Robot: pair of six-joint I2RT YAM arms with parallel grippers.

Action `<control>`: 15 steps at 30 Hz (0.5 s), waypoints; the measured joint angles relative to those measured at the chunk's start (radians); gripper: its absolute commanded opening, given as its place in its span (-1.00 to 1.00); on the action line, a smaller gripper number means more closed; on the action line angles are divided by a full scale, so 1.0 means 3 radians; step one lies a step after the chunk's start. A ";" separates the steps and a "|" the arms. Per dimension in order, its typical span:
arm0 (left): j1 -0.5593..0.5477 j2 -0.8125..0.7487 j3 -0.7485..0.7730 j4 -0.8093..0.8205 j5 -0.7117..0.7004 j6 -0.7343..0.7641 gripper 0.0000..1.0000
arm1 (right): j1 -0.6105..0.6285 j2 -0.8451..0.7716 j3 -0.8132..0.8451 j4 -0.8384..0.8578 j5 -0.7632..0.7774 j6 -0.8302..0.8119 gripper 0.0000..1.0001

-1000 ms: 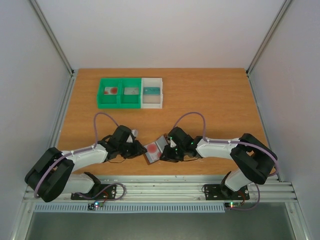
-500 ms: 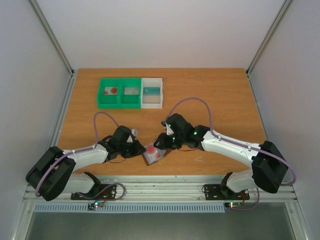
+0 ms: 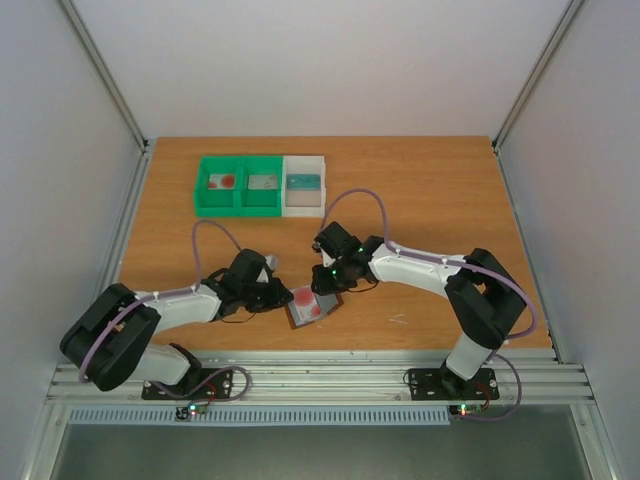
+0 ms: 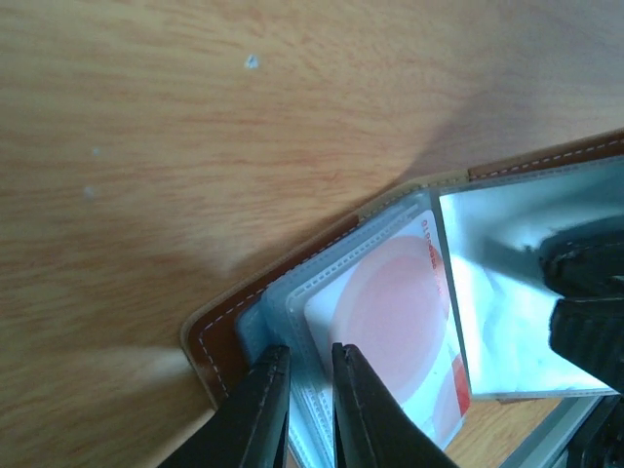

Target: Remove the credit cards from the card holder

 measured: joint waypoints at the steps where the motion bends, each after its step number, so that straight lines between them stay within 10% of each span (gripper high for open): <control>1: 0.0000 0.0031 0.0024 0.0011 0.0000 0.0004 -0.70 | -0.0010 0.0001 -0.0033 -0.0003 0.0025 -0.0015 -0.51; 15: 0.0034 0.0268 0.0352 -0.0046 0.0004 0.0144 -0.60 | -0.0066 -0.0404 -0.0932 0.0455 0.0097 0.0161 -0.54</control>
